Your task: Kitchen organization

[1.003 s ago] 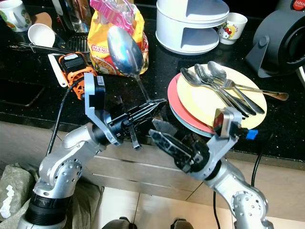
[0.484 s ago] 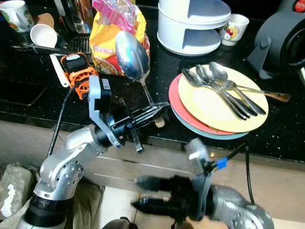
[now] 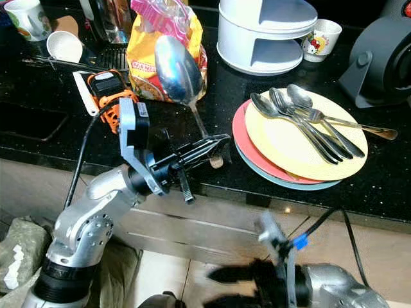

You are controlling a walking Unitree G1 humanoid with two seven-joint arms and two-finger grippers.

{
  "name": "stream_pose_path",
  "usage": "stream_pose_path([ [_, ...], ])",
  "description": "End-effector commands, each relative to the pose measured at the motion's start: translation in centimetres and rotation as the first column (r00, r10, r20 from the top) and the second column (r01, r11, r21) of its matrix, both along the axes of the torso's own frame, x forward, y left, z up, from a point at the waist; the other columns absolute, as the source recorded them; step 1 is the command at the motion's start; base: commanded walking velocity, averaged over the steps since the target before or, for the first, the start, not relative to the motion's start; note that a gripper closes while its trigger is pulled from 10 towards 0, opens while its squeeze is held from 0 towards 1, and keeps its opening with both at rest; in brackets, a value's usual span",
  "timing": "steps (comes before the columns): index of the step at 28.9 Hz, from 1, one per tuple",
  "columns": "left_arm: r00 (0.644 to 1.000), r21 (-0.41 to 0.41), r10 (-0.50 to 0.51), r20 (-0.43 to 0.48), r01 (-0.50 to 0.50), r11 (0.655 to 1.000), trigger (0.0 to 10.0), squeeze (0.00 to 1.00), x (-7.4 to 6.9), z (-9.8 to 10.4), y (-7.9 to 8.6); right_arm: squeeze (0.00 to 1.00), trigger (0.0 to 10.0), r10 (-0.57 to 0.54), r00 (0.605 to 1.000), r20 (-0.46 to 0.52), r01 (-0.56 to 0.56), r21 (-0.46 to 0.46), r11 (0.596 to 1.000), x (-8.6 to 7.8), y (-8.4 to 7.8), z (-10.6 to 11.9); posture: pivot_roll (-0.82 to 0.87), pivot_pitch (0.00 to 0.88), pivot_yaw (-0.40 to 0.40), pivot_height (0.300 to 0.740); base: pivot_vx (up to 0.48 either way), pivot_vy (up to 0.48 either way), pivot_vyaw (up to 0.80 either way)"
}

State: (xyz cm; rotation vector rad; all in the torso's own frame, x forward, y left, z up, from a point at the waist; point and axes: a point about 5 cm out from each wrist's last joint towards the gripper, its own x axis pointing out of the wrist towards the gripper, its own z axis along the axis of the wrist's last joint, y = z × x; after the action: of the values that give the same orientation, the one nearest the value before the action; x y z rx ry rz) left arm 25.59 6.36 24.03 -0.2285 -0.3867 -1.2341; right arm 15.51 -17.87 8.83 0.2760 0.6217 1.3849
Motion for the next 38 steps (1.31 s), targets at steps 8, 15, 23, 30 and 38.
stream_pose_path([
  [8, 0.999, -0.014, -0.029, 0.030, 0.029, 0.999, 10.0, 0.00, -0.6, 0.4, -0.2, 0.00, 10.0, -0.069, 0.990, -0.125, 0.049, -0.162, 0.986, -1.7, -2.8, -3.8, 0.04, 0.129, -0.006, 0.740, 0.000, 0.000, 0.00],
  [15, 0.999, -0.013, -0.031, 0.031, 0.031, 0.999, 10.0, 0.00, -0.5, 0.3, -0.4, 0.00, 10.0, -0.234, 0.957, -0.170, 0.169, -0.330, 0.929, -2.1, -5.2, -8.0, 0.04, 0.125, -0.009, 0.740, 0.000, 0.000, 0.00],
  [23, 0.999, -0.013, -0.026, 0.031, 0.027, 1.000, 10.0, 0.00, -0.5, 0.4, -0.5, 0.00, 10.0, -0.499, 0.844, -0.196, 0.341, -0.523, 0.782, -3.6, -7.9, -12.8, 0.05, 0.126, -0.010, 0.740, 0.000, 0.000, 0.00],
  [30, 0.999, -0.018, -0.013, 0.029, 0.014, 1.000, 10.0, 0.00, -0.3, 0.4, -0.5, 0.00, 10.0, -0.686, 0.718, -0.123, 0.446, -0.674, 0.588, -3.8, -8.3, -15.7, 0.05, 0.128, -0.006, 0.740, 0.000, 0.000, 0.00],
  [38, 1.000, -0.019, 0.000, 0.024, 0.000, 1.000, 10.0, 0.00, -0.2, 0.3, -0.3, 0.00, 10.0, -0.864, 0.503, 0.029, 0.569, -0.763, 0.306, -3.4, -8.8, -17.1, 0.05, 0.128, -0.003, 0.740, 0.000, 0.000, 0.00],
])
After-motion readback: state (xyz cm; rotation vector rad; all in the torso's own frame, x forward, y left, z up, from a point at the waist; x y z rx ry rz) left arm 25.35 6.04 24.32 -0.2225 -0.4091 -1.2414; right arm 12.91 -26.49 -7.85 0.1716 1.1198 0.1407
